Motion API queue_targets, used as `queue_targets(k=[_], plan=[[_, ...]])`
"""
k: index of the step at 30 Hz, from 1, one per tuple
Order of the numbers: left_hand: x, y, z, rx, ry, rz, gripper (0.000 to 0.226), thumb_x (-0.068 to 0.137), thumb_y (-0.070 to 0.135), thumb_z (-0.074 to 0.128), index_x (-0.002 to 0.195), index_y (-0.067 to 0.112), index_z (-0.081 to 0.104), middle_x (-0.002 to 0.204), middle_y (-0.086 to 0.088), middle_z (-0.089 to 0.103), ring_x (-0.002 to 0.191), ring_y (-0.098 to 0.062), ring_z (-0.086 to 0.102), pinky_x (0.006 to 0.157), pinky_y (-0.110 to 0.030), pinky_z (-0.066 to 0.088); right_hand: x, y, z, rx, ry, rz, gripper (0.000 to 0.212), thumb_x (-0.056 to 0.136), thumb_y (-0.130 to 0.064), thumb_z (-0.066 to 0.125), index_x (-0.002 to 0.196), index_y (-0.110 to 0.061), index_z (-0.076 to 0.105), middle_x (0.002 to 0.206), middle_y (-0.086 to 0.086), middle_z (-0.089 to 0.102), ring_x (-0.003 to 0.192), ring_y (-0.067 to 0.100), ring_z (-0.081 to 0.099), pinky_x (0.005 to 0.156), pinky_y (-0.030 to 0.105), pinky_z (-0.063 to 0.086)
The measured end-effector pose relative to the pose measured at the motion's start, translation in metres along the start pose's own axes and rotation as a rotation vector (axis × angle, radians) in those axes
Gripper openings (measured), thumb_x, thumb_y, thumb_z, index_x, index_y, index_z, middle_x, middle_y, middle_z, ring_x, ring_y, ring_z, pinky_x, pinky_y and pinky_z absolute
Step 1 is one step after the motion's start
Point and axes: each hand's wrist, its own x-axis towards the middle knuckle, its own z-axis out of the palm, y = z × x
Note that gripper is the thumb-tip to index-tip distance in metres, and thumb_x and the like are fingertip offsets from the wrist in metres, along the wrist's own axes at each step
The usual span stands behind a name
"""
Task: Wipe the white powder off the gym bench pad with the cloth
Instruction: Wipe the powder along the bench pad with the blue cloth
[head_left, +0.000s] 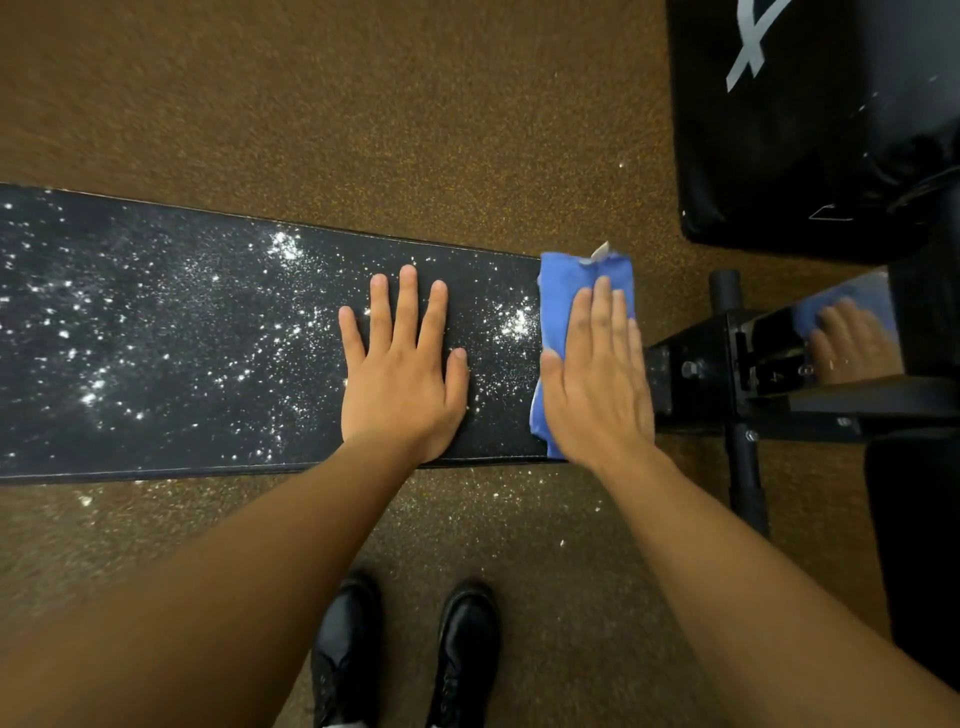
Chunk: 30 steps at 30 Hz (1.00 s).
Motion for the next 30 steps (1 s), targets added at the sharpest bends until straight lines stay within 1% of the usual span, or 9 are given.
queue_targets(k=[3,8,11,13,16,21,23,27,30], plan=[[0.0,-0.001,0.0,0.001,0.0,0.003,0.065,0.099,0.049,0.011,0.156,0.022,-0.002,0.164,-0.006,-0.008,0.149,-0.027,-0.016,0.119,-0.055,-0.006,-0.022,0.007,0.005,0.009,0.001,-0.003,0.07,0.097,-0.039,0.019,0.154,0.0,0.006,0.163,0.017,0.0,0.151,0.029,-0.002,0.122,0.042,0.002],[-0.001,0.0,-0.001,0.006,-0.009,0.001,0.065,0.098,0.049,0.009,0.156,0.021,-0.003,0.164,-0.007,-0.009,0.149,-0.028,-0.017,0.119,-0.056,-0.006,0.022,0.002,-0.001,0.001,-0.016,0.12,0.067,0.102,-0.033,0.025,0.153,0.0,-0.002,0.163,0.019,-0.008,0.15,0.03,-0.008,0.122,0.042,-0.002],[0.0,0.0,0.0,0.005,-0.004,0.004,0.065,0.098,0.048,0.01,0.156,0.021,-0.003,0.164,-0.007,-0.008,0.149,-0.028,-0.016,0.119,-0.056,-0.006,0.023,-0.01,0.0,-0.031,-0.009,0.066,0.068,0.101,-0.035,0.024,0.153,0.0,-0.003,0.162,0.019,-0.009,0.15,0.03,-0.009,0.122,0.042,-0.003],[0.0,0.0,0.0,0.0,0.0,0.008,0.065,0.098,0.048,0.01,0.156,0.021,-0.002,0.164,-0.007,-0.008,0.149,-0.028,-0.015,0.119,-0.056,-0.006,0.001,-0.013,0.002,-0.054,0.0,-0.003,0.068,0.099,-0.036,0.017,0.153,0.0,-0.002,0.163,0.019,-0.006,0.151,0.03,-0.007,0.123,0.043,0.0],[0.0,-0.002,0.0,-0.01,-0.001,0.01,0.065,0.098,0.049,0.01,0.156,0.022,-0.003,0.164,-0.007,-0.009,0.149,-0.027,-0.017,0.119,-0.056,-0.006,-0.02,-0.004,0.004,-0.024,-0.012,-0.009,0.071,0.095,-0.038,0.013,0.154,-0.001,-0.001,0.163,0.017,-0.005,0.151,0.028,-0.006,0.123,0.041,-0.001],[-0.001,-0.002,-0.001,-0.011,0.0,0.002,0.065,0.098,0.048,0.01,0.156,0.022,-0.004,0.164,-0.006,-0.009,0.149,-0.027,-0.017,0.119,-0.056,-0.007,0.016,-0.007,0.001,-0.028,-0.004,0.082,0.068,0.1,-0.031,0.027,0.153,0.0,-0.001,0.163,0.019,-0.006,0.15,0.03,-0.007,0.122,0.043,-0.001],[-0.001,-0.001,0.0,-0.009,0.002,0.004,0.065,0.098,0.048,0.01,0.156,0.022,-0.003,0.164,-0.007,-0.008,0.149,-0.028,-0.016,0.119,-0.056,-0.006,0.025,-0.011,0.001,-0.044,-0.003,0.099,0.069,0.1,-0.032,0.027,0.153,0.001,-0.001,0.163,0.019,-0.007,0.15,0.031,-0.007,0.122,0.044,0.0],[0.0,-0.001,0.001,-0.007,0.009,0.006,0.065,0.098,0.048,0.011,0.156,0.021,-0.001,0.165,-0.007,-0.007,0.149,-0.028,-0.015,0.119,-0.056,-0.007,-0.005,-0.014,0.005,-0.061,0.018,-0.023,0.069,0.096,-0.036,0.012,0.153,0.001,0.002,0.163,0.018,-0.001,0.151,0.03,-0.003,0.123,0.044,0.003],[-0.002,-0.001,0.0,-0.012,0.004,0.011,0.065,0.099,0.048,0.011,0.156,0.021,-0.002,0.164,-0.006,-0.008,0.149,-0.027,-0.016,0.119,-0.055,-0.007,-0.027,-0.005,0.005,-0.041,-0.022,-0.067,0.069,0.096,-0.036,0.013,0.154,0.001,0.003,0.163,0.018,0.0,0.151,0.029,-0.002,0.122,0.043,0.004]])
